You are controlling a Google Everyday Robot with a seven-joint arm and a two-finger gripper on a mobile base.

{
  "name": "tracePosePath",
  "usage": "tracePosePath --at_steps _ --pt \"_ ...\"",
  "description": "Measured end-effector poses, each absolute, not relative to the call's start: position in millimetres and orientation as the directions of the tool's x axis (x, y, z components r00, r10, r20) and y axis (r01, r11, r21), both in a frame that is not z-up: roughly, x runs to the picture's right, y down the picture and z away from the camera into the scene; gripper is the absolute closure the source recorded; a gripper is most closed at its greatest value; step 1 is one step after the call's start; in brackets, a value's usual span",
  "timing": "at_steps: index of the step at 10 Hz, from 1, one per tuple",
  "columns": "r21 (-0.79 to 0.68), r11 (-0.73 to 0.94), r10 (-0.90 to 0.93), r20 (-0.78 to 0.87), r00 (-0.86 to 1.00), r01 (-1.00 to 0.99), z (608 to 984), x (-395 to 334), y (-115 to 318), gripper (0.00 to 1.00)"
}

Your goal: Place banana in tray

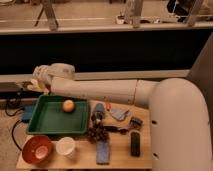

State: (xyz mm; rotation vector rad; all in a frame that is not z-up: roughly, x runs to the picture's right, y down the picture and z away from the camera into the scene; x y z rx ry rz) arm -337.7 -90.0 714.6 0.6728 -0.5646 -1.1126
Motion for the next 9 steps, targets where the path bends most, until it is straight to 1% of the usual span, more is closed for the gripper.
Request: tracePosePath --at_steps 3,6,9 --pt "0.730 0.296 -0.936 0.092 0.341 0.616 729 -336 -73 1.00" --pt "0.727 0.305 -0.935 0.105 0.339 0.615 722 -330 -68 1.00" --pt "0.723 0.315 -0.934 0.119 0.338 0.614 733 -329 -55 1.00"
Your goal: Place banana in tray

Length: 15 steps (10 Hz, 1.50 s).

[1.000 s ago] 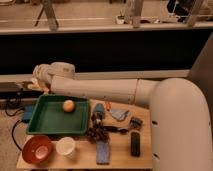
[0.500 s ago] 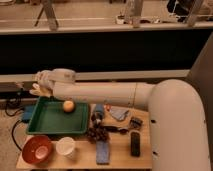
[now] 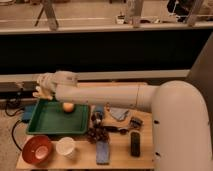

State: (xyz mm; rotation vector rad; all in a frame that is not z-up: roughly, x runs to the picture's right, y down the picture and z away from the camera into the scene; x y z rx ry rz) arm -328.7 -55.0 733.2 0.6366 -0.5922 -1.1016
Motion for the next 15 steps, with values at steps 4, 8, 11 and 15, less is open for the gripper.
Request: tracePosePath --at_steps 4,8,11,15 --pt "0.719 0.329 -0.932 0.144 0.332 0.612 736 -326 -36 1.00" --pt "0.717 0.345 -0.927 0.162 0.337 0.606 744 -320 -29 1.00" --pt "0.715 0.359 -0.923 0.178 0.340 0.601 753 -326 -21 1.00" --pt "0.712 0.369 -0.920 0.186 0.346 0.598 763 -316 -14 1.00"
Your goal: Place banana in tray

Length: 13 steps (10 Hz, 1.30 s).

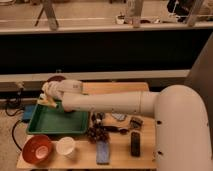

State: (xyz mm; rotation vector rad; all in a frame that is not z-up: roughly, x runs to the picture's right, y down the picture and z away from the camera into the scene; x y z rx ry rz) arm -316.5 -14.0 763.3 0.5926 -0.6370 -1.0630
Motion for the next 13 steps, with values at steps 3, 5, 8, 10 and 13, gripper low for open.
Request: tracePosePath --at_steps 3,5,8,10,13 --pt "0.711 0.376 -0.917 0.194 0.348 0.594 767 -319 -12 1.00" --pt "0.711 0.376 -0.917 0.193 0.349 0.595 771 -318 -10 1.00" --pt "0.710 0.382 -0.915 0.199 0.352 0.592 779 -320 -4 1.00" --pt "0.710 0.386 -0.913 0.200 0.356 0.589 784 -319 -1 1.00" --pt "0.710 0.391 -0.910 0.203 0.361 0.586 790 -319 2 1.00"
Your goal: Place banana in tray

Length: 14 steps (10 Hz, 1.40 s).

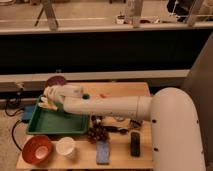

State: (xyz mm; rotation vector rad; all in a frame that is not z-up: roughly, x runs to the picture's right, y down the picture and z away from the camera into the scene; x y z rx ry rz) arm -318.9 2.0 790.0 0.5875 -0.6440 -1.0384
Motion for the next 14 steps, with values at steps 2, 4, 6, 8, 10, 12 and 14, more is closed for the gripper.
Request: tracePosePath --at_steps 2,4,6,8,10,12,14 --pt "0.709 0.394 -0.909 0.205 0.364 0.584 794 -319 4 0.99" --pt "0.710 0.397 -0.907 0.207 0.367 0.581 798 -319 5 0.89" --pt "0.711 0.400 -0.905 0.208 0.370 0.578 800 -318 5 0.81" --pt "0.712 0.403 -0.903 0.210 0.374 0.575 802 -318 6 0.78" --pt "0.712 0.406 -0.902 0.211 0.377 0.573 804 -318 7 0.78" --pt "0.713 0.408 -0.901 0.212 0.379 0.570 806 -318 8 0.78" --pt "0.714 0.411 -0.899 0.214 0.383 0.567 808 -317 8 0.67"
